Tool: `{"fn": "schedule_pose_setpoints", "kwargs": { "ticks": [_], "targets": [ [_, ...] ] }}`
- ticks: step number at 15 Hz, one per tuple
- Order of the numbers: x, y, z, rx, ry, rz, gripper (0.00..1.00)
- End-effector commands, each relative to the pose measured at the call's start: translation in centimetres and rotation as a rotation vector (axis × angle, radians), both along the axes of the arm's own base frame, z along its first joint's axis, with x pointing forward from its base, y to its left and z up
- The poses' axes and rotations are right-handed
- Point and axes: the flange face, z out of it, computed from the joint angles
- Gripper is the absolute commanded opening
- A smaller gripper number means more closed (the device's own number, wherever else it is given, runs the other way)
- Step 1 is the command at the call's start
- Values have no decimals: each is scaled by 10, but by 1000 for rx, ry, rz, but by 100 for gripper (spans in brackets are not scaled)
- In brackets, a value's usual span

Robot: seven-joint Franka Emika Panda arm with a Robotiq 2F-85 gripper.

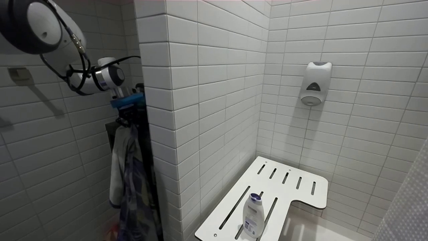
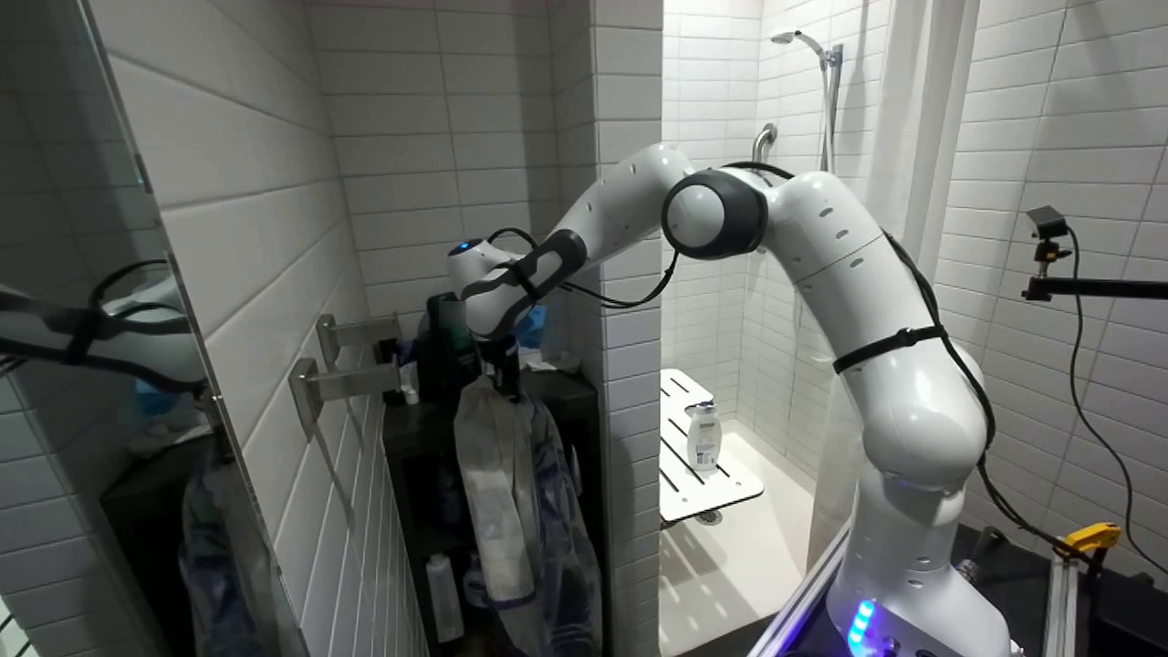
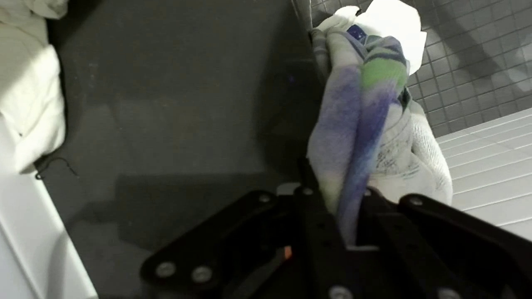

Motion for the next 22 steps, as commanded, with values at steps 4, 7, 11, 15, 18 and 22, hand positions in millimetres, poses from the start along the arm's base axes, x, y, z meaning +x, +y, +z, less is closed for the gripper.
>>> {"fn": "schedule_pose_setpoints", "kwargs": {
  "ticks": [4, 7, 11, 15, 18, 22],
  "targets": [
    [-4, 31, -3, 3, 35, 55, 3],
    [-11, 36, 8, 18, 28, 61, 3],
    [-14, 37, 12, 25, 16, 58, 3],
    [-21, 35, 25, 29, -6, 57, 3],
    [-32, 38, 36, 32, -28, 72, 3],
    [-45, 42, 51, 45, -64, 84, 3]
  ]
}}
